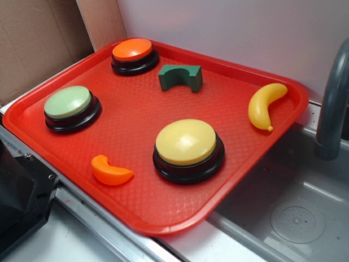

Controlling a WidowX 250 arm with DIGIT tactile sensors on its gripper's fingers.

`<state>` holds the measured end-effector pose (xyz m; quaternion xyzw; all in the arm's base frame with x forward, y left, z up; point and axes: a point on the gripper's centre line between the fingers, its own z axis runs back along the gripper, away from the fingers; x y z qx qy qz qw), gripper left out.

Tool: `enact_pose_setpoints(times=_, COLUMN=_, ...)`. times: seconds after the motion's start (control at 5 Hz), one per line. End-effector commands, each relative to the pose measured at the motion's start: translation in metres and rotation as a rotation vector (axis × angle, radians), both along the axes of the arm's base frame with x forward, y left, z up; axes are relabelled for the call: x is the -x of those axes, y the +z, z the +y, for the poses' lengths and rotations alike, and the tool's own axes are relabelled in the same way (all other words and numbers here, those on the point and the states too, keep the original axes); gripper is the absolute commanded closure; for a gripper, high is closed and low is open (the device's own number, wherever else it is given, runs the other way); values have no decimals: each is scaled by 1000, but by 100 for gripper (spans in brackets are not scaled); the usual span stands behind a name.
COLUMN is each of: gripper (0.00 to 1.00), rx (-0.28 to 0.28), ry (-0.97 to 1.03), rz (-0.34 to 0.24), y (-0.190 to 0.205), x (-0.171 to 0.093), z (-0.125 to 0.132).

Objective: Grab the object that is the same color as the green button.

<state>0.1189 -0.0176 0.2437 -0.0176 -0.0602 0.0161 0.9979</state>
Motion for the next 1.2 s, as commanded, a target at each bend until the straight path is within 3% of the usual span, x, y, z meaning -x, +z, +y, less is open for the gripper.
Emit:
enact_pose_setpoints(times=0.0, gripper=0, rx=0, ry=0, rz=0, y=0, x=0, z=0)
enact_pose_setpoints(times=0.6, gripper=0, rx=-203, ry=-257, rz=-110, y=2, x=-60, z=55)
enact_pose_setpoints(times=0.8, gripper=0, rx=-265, ry=-458, rz=-127, y=-8, x=-95, z=68)
enact_pose_setpoints(times=1.0, gripper=0, rx=-314, ry=-641, rz=-85, y=-41, x=-137, z=67)
